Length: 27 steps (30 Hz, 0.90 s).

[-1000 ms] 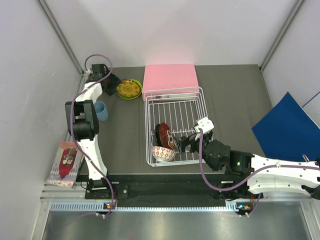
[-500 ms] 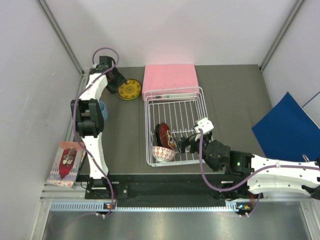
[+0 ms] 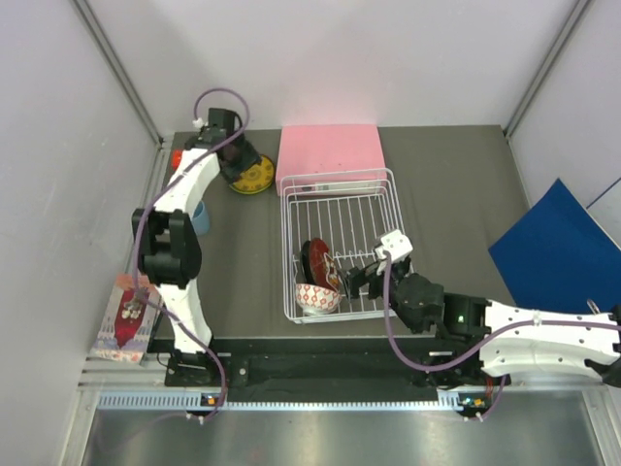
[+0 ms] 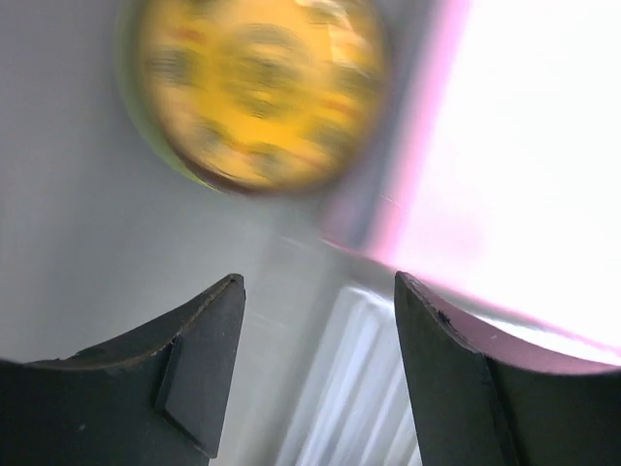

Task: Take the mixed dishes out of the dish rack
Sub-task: Place the plate at the center of the board, then pick up the plate from the dish rack.

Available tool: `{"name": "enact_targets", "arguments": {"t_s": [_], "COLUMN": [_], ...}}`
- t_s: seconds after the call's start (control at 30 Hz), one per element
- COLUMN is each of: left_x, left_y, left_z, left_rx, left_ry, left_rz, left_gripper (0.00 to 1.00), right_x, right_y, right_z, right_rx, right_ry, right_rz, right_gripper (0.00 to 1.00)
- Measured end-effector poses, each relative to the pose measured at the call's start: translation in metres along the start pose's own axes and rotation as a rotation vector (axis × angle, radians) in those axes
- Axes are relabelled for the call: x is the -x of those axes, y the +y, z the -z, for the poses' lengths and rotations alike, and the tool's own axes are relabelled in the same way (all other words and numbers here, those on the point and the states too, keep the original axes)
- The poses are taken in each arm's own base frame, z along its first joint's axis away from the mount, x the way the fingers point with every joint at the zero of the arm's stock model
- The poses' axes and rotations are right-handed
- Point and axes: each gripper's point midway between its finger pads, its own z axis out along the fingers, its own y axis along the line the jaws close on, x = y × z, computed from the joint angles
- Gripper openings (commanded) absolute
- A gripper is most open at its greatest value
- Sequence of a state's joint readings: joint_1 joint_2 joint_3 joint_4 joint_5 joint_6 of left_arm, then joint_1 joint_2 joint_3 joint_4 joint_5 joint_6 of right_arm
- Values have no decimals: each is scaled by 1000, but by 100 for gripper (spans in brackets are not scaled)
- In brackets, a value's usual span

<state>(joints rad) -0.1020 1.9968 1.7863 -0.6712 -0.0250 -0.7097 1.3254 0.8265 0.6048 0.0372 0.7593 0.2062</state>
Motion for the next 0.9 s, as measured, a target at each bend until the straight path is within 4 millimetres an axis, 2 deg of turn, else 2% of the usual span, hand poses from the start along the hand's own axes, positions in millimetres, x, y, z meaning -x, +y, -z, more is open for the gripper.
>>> {"name": "enact_targets", "arguments": {"t_s": [0.1,0.2,0.23,0.3,0.37,0.43,0.63,0.73,0.77,0.9], "left_x": [-25,-57,-71,-92,-105,-113,-138,-142,-142,-138], "left_y": [-64,-115,-126,-132,-126,-114,-55,-36,-31,-19], "left_z": [63,122,140,165,176,179,176,182,185,199], "left_rx": [-124,-247,-277,-300,-283,-250,-137,-115,-113,-121], "left_ry": [-84,-152,-172,-202,-230,-246,-237,-240,-247,-271], "left_rz": [-121,-234,-273,-331,-367,-387,-415,-402,-393,-365], "left_gripper": [68,67,67,67,67,67,66,67,67,67], "right_x": [-9,-10,-9,-5,-2,-1,8,5,3,-10], "right_y": [3,6,6,6,5,5,16,27,30,43], "right_z": [-5,-8,-9,-8,-8,-8,-22,-33,-37,-52], "right_rx": [-9,-13,-13,-15,-17,-18,-14,7,15,50], "right_ry": [36,51,49,43,35,35,49,73,85,134], "right_rz": [36,52,51,47,49,57,69,80,85,103], "right_gripper": [100,100,100,100,100,100,98,91,86,78]}}
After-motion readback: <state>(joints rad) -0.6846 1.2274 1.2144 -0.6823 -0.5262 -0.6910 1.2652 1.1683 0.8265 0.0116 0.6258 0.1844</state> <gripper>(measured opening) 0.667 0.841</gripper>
